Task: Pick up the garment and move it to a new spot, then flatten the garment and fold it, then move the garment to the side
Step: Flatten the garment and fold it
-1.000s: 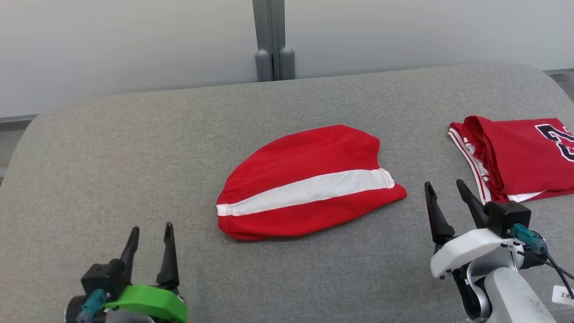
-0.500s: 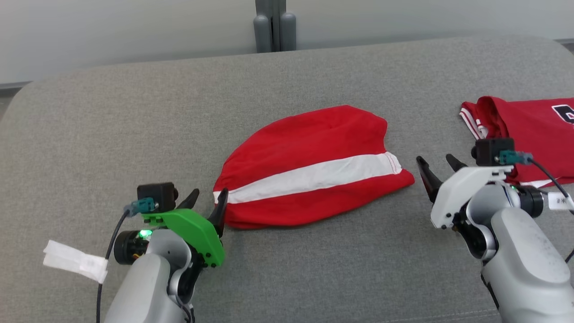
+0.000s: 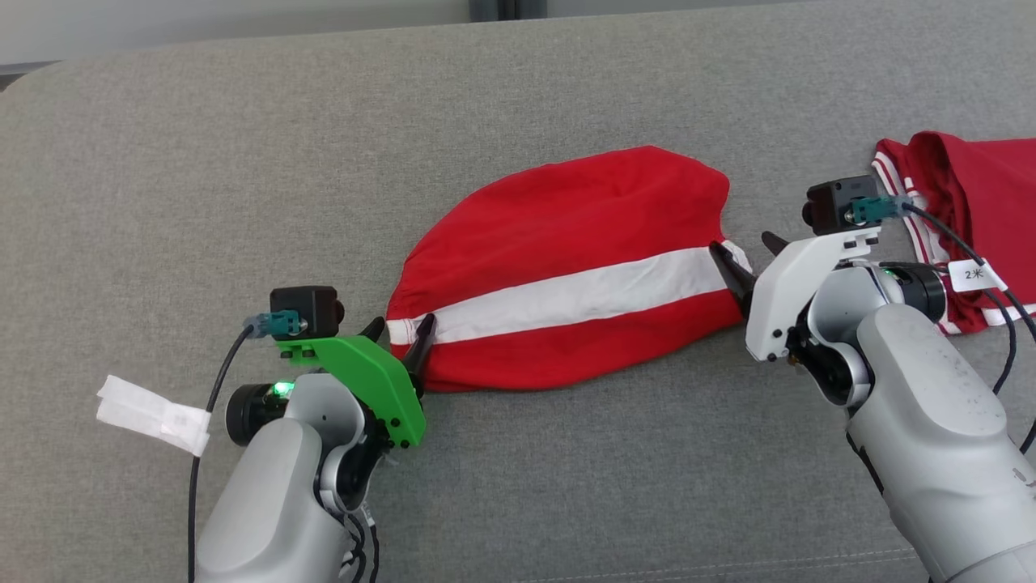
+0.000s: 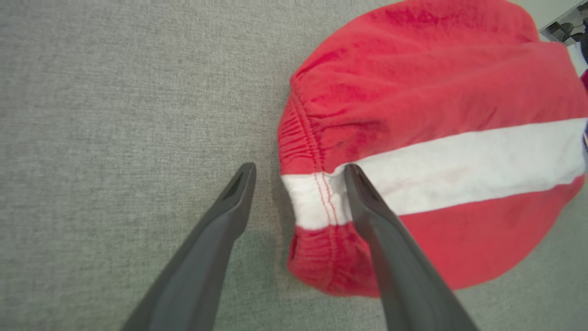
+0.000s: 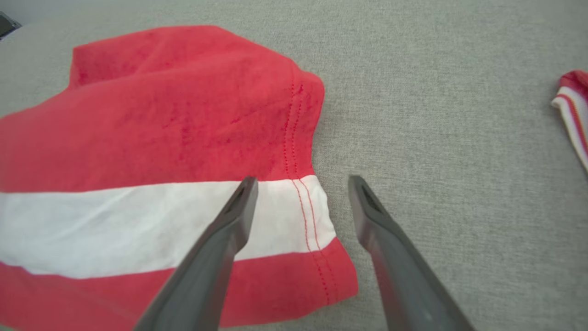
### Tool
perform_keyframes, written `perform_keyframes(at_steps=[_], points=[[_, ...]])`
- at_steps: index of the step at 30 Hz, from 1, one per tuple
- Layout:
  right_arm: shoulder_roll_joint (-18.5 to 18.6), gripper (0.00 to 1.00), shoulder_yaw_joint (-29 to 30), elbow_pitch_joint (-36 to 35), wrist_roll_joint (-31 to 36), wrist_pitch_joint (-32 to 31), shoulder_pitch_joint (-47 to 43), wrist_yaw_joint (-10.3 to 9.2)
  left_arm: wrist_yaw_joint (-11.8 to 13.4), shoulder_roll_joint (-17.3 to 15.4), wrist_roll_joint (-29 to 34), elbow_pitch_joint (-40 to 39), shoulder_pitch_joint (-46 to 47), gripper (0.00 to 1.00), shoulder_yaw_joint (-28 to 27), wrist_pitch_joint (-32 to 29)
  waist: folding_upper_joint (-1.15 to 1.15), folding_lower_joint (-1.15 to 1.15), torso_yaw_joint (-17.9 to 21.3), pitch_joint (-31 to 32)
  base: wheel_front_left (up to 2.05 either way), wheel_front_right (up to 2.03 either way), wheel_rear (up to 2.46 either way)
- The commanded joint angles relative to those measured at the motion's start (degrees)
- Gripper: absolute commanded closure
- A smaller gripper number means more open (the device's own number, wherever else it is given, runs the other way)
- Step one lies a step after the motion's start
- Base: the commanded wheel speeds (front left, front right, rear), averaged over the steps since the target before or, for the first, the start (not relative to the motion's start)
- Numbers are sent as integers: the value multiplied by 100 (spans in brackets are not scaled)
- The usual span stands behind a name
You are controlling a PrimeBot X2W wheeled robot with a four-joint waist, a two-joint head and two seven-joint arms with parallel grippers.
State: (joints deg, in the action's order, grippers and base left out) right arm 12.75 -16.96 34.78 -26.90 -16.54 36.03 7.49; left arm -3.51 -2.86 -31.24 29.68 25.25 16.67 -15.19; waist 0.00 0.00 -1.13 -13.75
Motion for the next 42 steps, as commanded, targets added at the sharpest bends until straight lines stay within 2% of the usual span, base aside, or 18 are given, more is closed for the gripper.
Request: perform_keyframes(at_steps=[1,5,6,7,8,9,14,22,30,37,38,39,41,42], points=[[30,0,-44,24,-41,58,82,0,59,-14,-34,-93,-61,0,4,-11,0,0,-30,-23,0,0,0],[69,0,-169,77,-119,109,66,0,116,-66,-51,-341,-242,0,16,-86,0,0,-35,-23,0,0,0],[78,0,-195,79,-131,99,62,0,135,-87,-50,-401,-278,4,23,-122,0,0,-34,-25,0,0,0],[84,0,-231,82,-154,72,56,0,143,-97,-91,-457,-338,24,28,-195,0,0,-31,-30,0,0,0],[95,0,-274,69,-201,50,72,0,159,-138,-91,-565,-399,86,42,-277,0,0,-16,-56,0,0,0],[94,0,-285,60,-233,35,88,0,167,-141,-112,-604,-436,100,50,-316,0,0,-8,-73,0,0,0],[9,0,-206,76,-388,-78,139,0,217,-189,-143,-800,-552,100,62,-386,0,0,17,-187,0,0,0],[-155,0,-209,-33,-999,-289,-17,0,275,-261,-117,-926,-560,100,51,-328,0,0,-1,-297,0,0,0],[-103,0,-380,-361,-1139,-230,-166,0,296,-327,-135,-1004,-555,100,50,-302,0,0,60,-334,0,0,0],[-109,0,-315,-221,-1377,-436,7,0,293,-331,-155,-1050,-501,100,88,-321,0,0,68,-411,0,0,0],[-102,8,-340,-189,-1399,-465,42,0,286,-329,-164,-1050,-492,100,94,-326,0,0,62,-422,0,0,0],[-88,21,-356,-156,-1419,-469,80,0,278,-325,-176,-1047,-479,100,99,-326,0,0,54,-434,0,0,0],[-62,61,-410,-93,-1440,-486,134,0,267,-320,-186,-1031,-466,100,110,-315,0,0,36,-449,0,0,0],[-55,69,-448,-90,-1440,-472,166,0,265,-319,-189,-1025,-460,100,110,-308,0,0,29,-453,0,0,0]])
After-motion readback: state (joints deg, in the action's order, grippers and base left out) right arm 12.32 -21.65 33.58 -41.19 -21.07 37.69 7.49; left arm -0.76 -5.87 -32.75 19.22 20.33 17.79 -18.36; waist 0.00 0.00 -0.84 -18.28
